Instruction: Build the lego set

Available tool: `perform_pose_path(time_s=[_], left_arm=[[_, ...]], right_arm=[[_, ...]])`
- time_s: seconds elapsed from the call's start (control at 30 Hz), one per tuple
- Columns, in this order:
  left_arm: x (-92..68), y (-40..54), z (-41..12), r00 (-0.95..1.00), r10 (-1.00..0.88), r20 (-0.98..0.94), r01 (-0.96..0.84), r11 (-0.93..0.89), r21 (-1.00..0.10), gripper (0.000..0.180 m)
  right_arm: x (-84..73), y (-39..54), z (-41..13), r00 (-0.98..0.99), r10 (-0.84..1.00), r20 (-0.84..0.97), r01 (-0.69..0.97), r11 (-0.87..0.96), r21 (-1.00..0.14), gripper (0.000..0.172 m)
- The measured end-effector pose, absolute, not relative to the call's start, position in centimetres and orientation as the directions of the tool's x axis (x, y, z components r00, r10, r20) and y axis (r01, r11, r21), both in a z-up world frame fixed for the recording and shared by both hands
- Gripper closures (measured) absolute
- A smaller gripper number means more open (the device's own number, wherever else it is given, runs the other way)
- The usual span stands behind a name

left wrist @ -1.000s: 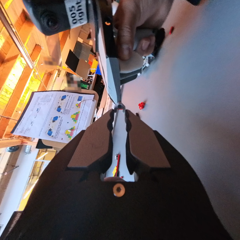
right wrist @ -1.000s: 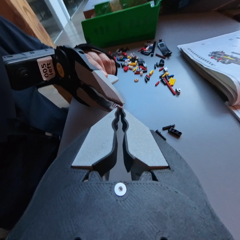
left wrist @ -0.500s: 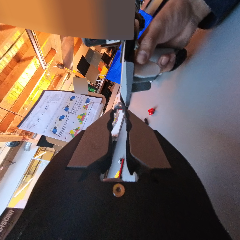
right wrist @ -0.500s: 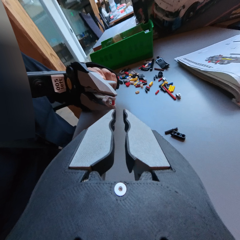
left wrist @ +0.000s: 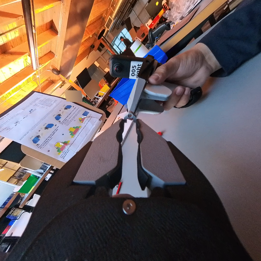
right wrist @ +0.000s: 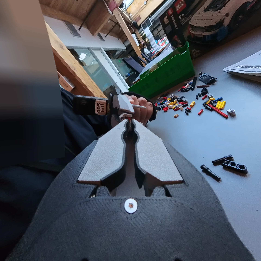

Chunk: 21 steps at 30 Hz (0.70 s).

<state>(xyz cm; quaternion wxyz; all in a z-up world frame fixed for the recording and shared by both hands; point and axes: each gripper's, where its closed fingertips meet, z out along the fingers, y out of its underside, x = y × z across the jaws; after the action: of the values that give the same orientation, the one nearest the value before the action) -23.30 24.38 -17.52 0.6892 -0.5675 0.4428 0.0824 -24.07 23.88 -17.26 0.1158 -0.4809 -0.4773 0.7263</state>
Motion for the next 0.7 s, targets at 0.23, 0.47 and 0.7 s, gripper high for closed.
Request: perform_pose_path(time_s=[0.23,0.47,0.7], left_arm=[[-23.1,24.6,-17.8,0.592,-0.397,-0.701,-0.615,0.339,-0.712,0.166],[-23.3,25.1,-18.5,0.613,-0.435,-0.659,-0.597,0.292,-0.747,0.165],[-23.5,25.5,-18.9,0.63,-0.439,-0.641,-0.595,0.258,-0.761,0.165]], right_arm=[[-24.2,23.7,-17.3,-0.516,0.584,-0.627,0.307,-0.557,-0.772,0.171],[-24.3,24.3,-18.0,-0.48,0.578,-0.66,0.341,-0.571,-0.747,0.172],[-24.5,25.1,-18.6,-0.415,0.599,-0.685,0.349,-0.59,-0.728,0.172]])
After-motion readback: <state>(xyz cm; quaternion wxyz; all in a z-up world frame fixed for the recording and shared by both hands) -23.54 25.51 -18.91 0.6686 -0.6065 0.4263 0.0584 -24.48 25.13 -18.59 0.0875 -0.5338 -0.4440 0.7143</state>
